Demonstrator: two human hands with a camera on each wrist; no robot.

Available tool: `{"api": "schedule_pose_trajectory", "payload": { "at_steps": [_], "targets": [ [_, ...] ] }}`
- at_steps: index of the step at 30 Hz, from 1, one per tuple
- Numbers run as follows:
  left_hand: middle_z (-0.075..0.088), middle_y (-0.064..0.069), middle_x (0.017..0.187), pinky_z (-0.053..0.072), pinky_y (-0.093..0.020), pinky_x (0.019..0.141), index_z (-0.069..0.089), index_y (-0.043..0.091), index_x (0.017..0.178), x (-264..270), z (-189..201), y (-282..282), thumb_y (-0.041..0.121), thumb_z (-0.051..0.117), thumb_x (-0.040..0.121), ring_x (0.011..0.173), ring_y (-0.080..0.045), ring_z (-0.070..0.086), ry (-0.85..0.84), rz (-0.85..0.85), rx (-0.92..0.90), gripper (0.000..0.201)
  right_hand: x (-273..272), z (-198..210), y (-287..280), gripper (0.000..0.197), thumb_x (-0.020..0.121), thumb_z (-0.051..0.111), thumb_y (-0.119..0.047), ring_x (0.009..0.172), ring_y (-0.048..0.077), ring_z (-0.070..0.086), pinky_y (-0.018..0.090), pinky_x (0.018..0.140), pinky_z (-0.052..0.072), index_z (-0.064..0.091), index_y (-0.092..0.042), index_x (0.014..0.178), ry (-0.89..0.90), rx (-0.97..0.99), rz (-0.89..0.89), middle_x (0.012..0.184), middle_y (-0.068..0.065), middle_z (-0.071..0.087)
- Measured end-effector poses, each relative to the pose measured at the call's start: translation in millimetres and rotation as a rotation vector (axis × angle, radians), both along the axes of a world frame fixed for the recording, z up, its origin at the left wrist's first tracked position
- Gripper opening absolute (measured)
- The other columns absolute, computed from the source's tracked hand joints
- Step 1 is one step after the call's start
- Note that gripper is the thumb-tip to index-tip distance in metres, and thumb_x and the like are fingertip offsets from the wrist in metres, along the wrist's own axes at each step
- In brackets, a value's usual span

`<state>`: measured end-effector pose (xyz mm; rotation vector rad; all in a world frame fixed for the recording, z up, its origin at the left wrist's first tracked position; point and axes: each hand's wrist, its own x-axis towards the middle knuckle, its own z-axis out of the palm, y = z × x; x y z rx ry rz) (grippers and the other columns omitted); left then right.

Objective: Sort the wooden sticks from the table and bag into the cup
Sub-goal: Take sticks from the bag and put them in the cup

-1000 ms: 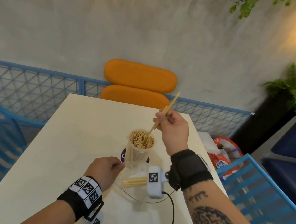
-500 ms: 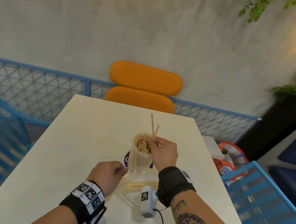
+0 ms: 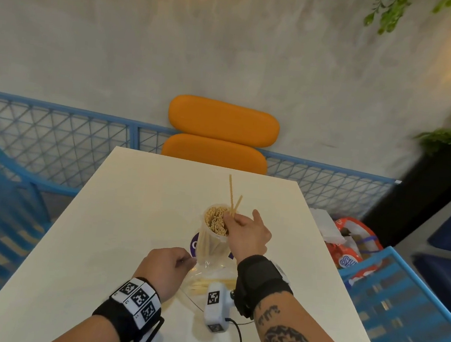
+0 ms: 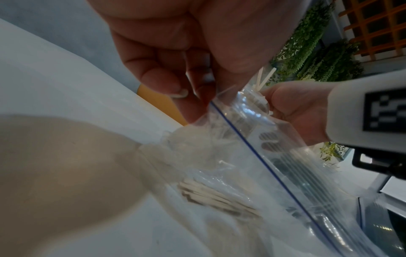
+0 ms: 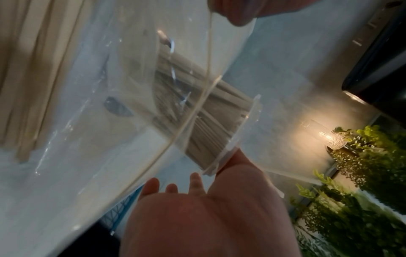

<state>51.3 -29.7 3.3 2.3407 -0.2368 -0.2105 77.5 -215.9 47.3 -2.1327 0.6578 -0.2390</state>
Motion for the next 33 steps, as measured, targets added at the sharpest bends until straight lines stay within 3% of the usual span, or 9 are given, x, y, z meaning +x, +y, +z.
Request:
{"api": "schedule_pose_trajectory", "payload": {
  "at_steps": [4,8,10,14,18,22,25,28,33],
  "targets": [
    [0.068,0.008,0.073,0.053,-0.029,0.074,0.064,0.030,0.074,0.2,-0.2,1.7,0.046,0.055,0.096,0.074,-0.009,0.063,-0.011,-0.004,0.020,0.028,-0.1,-5.1,-3.6,0.029,0.091,0.066,-0.040,0.142,0.024,0.019,0.036,0.111,0.028,0.071,-0.023,0.114,-0.084,0.095,-0.003,0.159,-0.006,0.033],
    [0.067,0.008,0.073,0.052,-0.027,0.071,0.063,0.031,0.074,0.9,0.2,0.8,0.046,0.055,0.096,0.073,-0.009,0.062,-0.020,-0.005,0.023,0.029,5.7,-8.3,-2.2,0.015,0.084,0.070,-0.035,0.130,0.031,0.038,0.043,0.108,0.039,0.065,-0.026,0.095,-0.132,0.181,-0.050,0.137,0.004,0.055],
    [0.068,0.008,0.073,0.052,-0.027,0.071,0.064,0.031,0.074,2.2,0.6,0.8,0.047,0.055,0.096,0.073,-0.008,0.062,-0.027,-0.008,0.031,0.029,7.2,-7.3,-0.9,0.024,0.083,0.071,-0.031,0.128,0.028,0.047,0.042,0.105,0.045,0.061,-0.031,0.104,-0.163,0.242,-0.043,0.128,0.000,0.057],
    [0.068,0.008,0.073,0.052,-0.026,0.071,0.066,0.029,0.077,2.8,0.6,0.9,0.047,0.054,0.097,0.072,-0.007,0.062,-0.039,-0.011,0.044,0.028,2.1,5.1,-1.9,0.062,0.092,0.066,-0.021,0.141,0.017,0.038,0.033,0.114,0.035,0.039,-0.023,0.148,-0.275,0.259,0.043,0.152,-0.003,0.041],
    [0.068,0.008,0.070,0.050,-0.024,0.067,0.064,0.030,0.073,2.8,-2.1,0.8,0.044,0.056,0.096,0.070,-0.008,0.062,-0.042,-0.012,0.031,0.029,1.2,12.3,-1.8,0.063,0.101,0.052,-0.027,0.147,0.012,0.026,0.028,0.119,0.023,0.025,-0.021,0.157,-0.383,-0.095,0.183,0.161,-0.005,0.029],
    [0.068,0.007,0.070,0.051,-0.025,0.068,0.065,0.029,0.074,3.0,-0.3,0.0,0.044,0.056,0.096,0.070,-0.009,0.063,-0.023,0.000,0.013,0.028,-1.7,0.3,-2.0,0.055,0.105,0.027,-0.046,0.151,0.023,0.019,0.045,0.121,0.022,0.037,-0.017,0.151,-0.096,-0.543,0.415,0.161,0.000,0.032],
    [0.068,0.009,0.071,0.052,-0.026,0.070,0.065,0.031,0.075,3.6,-0.6,-0.7,0.046,0.056,0.096,0.071,-0.007,0.063,-0.022,-0.002,0.001,0.027,-11.6,-5.1,-3.2,0.062,0.104,0.016,-0.055,0.154,0.017,-0.003,0.047,0.123,0.006,0.027,-0.024,0.156,0.035,-0.600,0.540,0.166,-0.008,0.016],
    [0.068,0.008,0.070,0.051,-0.025,0.070,0.066,0.030,0.075,3.8,-0.7,0.0,0.045,0.056,0.096,0.071,-0.007,0.063,-0.019,-0.004,-0.006,0.027,-19.0,-3.1,-5.1,0.067,0.102,0.014,-0.059,0.153,0.013,-0.013,0.045,0.123,-0.001,0.013,-0.025,0.160,-0.016,-0.637,0.512,0.167,-0.010,0.002],
    [0.068,0.008,0.070,0.049,-0.023,0.067,0.066,0.030,0.075,2.4,-1.3,-1.7,0.046,0.057,0.095,0.070,-0.006,0.063,-0.022,0.007,-0.016,0.027,-34.1,-3.8,-2.3,0.087,0.089,-0.008,-0.067,0.154,0.016,-0.006,0.048,0.123,-0.002,0.027,-0.024,0.156,0.057,-0.763,0.498,0.166,-0.008,0.016]
  ]
}}
